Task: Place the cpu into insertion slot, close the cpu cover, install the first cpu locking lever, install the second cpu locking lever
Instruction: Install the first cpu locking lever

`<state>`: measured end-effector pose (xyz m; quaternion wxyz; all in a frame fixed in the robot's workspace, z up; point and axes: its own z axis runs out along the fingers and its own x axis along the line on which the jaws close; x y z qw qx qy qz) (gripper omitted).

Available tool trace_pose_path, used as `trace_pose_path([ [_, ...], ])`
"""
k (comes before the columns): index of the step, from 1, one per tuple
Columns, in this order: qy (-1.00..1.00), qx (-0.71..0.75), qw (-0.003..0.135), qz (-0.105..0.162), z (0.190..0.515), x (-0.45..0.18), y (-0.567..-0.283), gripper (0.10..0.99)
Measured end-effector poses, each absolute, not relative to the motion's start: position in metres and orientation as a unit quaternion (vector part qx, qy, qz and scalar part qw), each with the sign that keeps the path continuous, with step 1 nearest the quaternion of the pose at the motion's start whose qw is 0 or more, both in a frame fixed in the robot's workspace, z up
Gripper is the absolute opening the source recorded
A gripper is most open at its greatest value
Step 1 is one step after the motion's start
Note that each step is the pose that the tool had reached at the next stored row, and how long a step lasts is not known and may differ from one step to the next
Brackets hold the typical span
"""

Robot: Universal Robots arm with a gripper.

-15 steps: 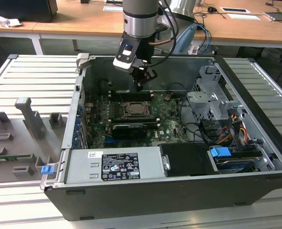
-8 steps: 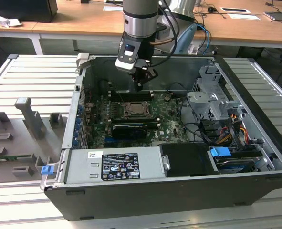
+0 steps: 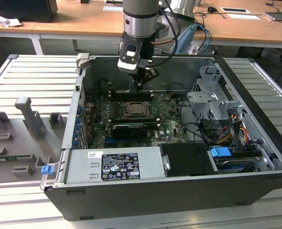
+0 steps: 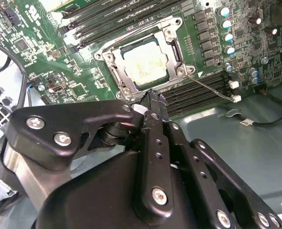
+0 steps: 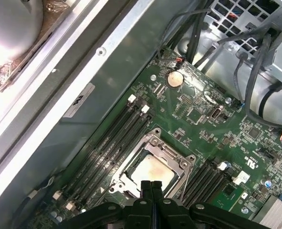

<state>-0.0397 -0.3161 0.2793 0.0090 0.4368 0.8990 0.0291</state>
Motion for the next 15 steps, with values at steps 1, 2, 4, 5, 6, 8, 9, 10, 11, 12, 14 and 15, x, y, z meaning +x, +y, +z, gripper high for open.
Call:
trace_pose_path([
  [1, 0.901, 0.432, 0.009, 0.029, 0.2793, -0.0397, -0.3161, 0.106],
  [2, 0.903, 0.429, 0.009, 0.029, 0.2793, -0.0397, -0.3161, 0.106],
  [4, 0.909, 0.416, 0.008, 0.029, 0.2793, -0.0397, -0.3161, 0.106],
  [5, 0.912, 0.41, 0.008, 0.029, 0.2793, -0.0398, -0.3161, 0.106],
  [6, 0.914, 0.404, 0.008, 0.029, 0.2793, -0.0398, -0.3161, 0.106],
  [8, 0.92, 0.39, 0.007, 0.03, 0.2792, -0.0398, -0.3161, 0.106],
  [9, 0.924, 0.381, 0.007, 0.03, 0.2793, -0.0398, -0.3161, 0.106],
  [10, 0.929, 0.369, 0.007, 0.03, 0.2792, -0.0399, -0.3161, 0.106],
  [11, 0.932, 0.362, 0.007, 0.03, 0.2792, -0.04, -0.3161, 0.106],
  [12, 0.935, 0.353, 0.006, 0.03, 0.2792, -0.04, -0.3161, 0.106],
  [14, 0.941, 0.338, 0.006, 0.03, 0.2792, -0.0401, -0.3161, 0.106],
  [15, 0.944, 0.328, 0.005, 0.03, 0.2792, -0.0401, -0.3161, 0.106],
])
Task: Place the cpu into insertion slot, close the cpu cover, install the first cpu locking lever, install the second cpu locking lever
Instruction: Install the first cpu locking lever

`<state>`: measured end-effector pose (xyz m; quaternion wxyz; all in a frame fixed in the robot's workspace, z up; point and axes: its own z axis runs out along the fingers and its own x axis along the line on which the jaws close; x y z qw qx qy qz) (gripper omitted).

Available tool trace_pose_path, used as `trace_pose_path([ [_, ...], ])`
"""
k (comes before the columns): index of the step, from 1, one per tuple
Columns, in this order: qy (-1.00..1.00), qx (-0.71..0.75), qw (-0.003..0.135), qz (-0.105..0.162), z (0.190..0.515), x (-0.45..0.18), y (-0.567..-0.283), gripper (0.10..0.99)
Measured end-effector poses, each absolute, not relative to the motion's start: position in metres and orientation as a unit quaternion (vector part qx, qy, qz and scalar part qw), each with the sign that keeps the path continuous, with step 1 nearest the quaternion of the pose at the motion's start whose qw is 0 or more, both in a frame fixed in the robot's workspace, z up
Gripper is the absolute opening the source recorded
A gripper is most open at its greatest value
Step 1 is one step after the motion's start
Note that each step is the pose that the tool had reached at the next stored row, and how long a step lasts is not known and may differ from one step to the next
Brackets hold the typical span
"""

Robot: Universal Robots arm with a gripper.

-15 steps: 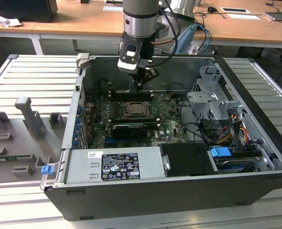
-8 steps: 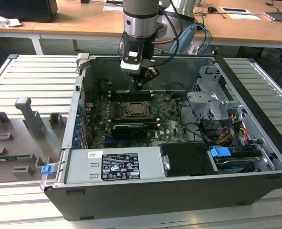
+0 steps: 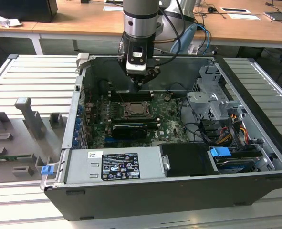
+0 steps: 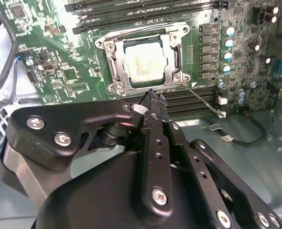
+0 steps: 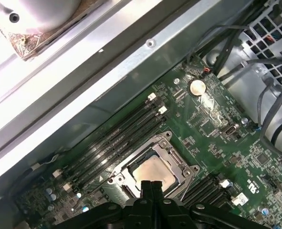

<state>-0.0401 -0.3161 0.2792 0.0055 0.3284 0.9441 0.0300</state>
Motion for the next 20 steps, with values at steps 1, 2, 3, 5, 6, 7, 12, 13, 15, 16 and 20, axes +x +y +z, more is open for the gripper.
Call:
trace_pose_path([
  [1, 0.947, 0.319, 0.005, 0.03, 0.2792, -0.0401, -0.3161, 0.106],
  [2, 0.949, 0.313, 0.005, 0.03, 0.2792, -0.0401, -0.3161, 0.106],
  [3, 0.952, 0.306, 0.005, 0.03, 0.2792, -0.0401, -0.3161, 0.106],
  [5, 0.956, 0.292, 0.004, 0.03, 0.2791, -0.0401, -0.3161, 0.106],
  [6, 0.958, 0.286, 0.004, 0.03, 0.2792, -0.0401, -0.3161, 0.106],
  [7, 0.959, 0.28, 0.004, 0.03, 0.2792, -0.0401, -0.3161, 0.106],
  [12, 0.97, 0.243, 0.003, 0.03, 0.2792, -0.0401, -0.3161, 0.106],
  [13, 0.971, 0.236, 0.003, 0.03, 0.2792, -0.0401, -0.3161, 0.106],
  [15, 0.974, 0.223, 0.002, 0.03, 0.2792, -0.0401, -0.3161, 0.106],
  [16, 0.976, 0.215, 0.002, 0.03, 0.2792, -0.0401, -0.3161, 0.106],
  [20, 0.981, 0.192, 0.001, 0.03, 0.2792, -0.0401, -0.3161, 0.106],
])
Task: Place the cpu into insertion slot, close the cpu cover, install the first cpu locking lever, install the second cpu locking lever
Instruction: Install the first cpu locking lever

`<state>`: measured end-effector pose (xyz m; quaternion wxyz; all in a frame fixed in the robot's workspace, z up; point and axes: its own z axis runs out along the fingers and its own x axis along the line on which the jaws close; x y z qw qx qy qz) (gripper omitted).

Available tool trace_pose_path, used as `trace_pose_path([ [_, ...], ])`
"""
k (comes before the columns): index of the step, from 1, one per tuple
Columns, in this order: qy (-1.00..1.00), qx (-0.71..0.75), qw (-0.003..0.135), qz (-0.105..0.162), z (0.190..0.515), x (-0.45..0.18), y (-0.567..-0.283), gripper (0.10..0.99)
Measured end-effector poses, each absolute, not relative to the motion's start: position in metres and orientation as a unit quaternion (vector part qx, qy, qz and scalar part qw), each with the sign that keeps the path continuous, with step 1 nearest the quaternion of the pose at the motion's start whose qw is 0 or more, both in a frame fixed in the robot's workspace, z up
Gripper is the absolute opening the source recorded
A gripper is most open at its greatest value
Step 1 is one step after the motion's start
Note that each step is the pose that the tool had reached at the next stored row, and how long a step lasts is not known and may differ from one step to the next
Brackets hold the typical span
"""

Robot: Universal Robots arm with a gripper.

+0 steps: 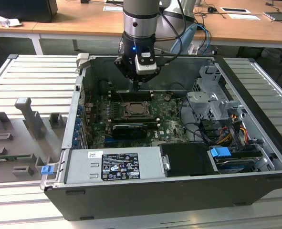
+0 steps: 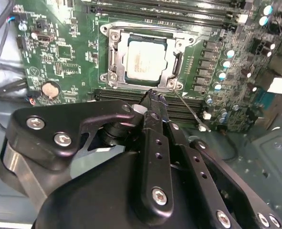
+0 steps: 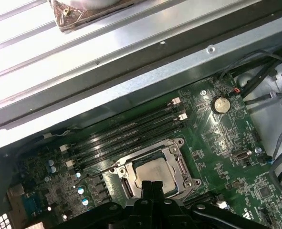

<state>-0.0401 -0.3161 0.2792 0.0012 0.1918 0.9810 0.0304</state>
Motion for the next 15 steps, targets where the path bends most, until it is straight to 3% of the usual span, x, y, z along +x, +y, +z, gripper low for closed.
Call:
trace_pose_path([
  [15, 0.996, 0.083, -0.002, 0.03, 0.2791, -0.0401, -0.3161, 0.106],
])
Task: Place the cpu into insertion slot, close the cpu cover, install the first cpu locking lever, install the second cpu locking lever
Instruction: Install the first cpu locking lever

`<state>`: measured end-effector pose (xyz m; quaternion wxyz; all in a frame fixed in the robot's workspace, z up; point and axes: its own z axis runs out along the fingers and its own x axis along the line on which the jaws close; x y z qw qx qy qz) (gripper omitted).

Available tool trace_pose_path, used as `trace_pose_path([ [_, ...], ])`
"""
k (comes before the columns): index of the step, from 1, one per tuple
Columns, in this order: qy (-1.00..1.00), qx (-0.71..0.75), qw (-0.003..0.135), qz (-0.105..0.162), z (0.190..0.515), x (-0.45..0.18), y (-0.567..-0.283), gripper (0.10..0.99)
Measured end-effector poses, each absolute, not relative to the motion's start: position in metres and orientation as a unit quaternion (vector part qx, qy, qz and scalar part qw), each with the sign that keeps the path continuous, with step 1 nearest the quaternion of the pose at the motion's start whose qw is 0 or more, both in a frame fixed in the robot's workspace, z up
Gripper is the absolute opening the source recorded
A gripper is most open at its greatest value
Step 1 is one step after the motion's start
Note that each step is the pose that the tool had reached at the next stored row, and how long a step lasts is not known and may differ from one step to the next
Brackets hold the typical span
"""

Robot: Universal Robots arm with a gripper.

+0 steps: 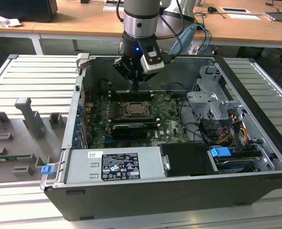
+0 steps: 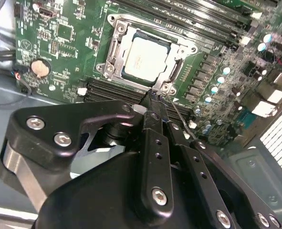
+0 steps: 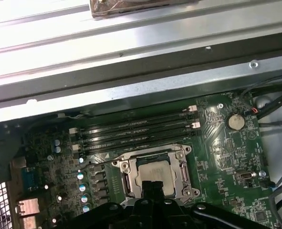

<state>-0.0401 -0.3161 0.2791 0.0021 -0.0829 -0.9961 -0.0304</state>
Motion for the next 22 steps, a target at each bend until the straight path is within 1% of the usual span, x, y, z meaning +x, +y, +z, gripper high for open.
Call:
trace_pose_path([
  [9, -1.0, -0.005, 0.004, -0.03, 0.279, -0.04, -0.316, 0.106],
  [22, -1.0, 0.008, 0.001, -0.03, 0.278, -0.052, -0.317, 0.106],
])
